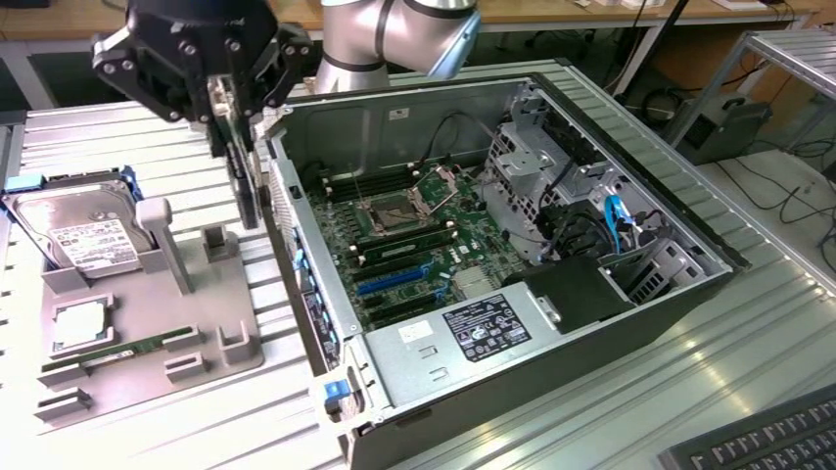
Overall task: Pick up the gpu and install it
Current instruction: 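Pick up the gpu and move the gpu toward the slot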
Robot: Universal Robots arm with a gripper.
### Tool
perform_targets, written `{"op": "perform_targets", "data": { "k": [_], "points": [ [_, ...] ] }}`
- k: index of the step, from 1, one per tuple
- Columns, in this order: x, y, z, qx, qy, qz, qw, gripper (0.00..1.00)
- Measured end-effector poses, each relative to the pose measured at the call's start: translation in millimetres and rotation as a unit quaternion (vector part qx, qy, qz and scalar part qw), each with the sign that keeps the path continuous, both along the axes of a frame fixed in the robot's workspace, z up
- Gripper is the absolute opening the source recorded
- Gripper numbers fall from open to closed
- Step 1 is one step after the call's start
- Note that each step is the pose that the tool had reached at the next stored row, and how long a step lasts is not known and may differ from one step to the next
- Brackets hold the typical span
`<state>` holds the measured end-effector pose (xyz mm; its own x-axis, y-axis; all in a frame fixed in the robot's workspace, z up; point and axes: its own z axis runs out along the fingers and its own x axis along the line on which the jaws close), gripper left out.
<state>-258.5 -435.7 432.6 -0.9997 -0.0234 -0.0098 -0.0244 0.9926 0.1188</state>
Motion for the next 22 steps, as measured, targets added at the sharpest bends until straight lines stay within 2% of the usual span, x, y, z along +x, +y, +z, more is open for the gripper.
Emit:
{"op": "perform_targets", "data": {
  "k": [3,8,16,22],
  "points": [
    [12.9,-1.8,12.5,0.0031,0.0009,0.000,1.0000,0.26],
    [41.8,-2.9,23.6,0.0040,0.0040,0.000,1.0000,0.26],
    [88.0,-2.9,24.0,0.0040,0.0082,0.000,1.0000,0.26],
    [120.2,-2.9,15.0,0.0040,0.0114,0.000,0.9999,0.26]
  ]
}}
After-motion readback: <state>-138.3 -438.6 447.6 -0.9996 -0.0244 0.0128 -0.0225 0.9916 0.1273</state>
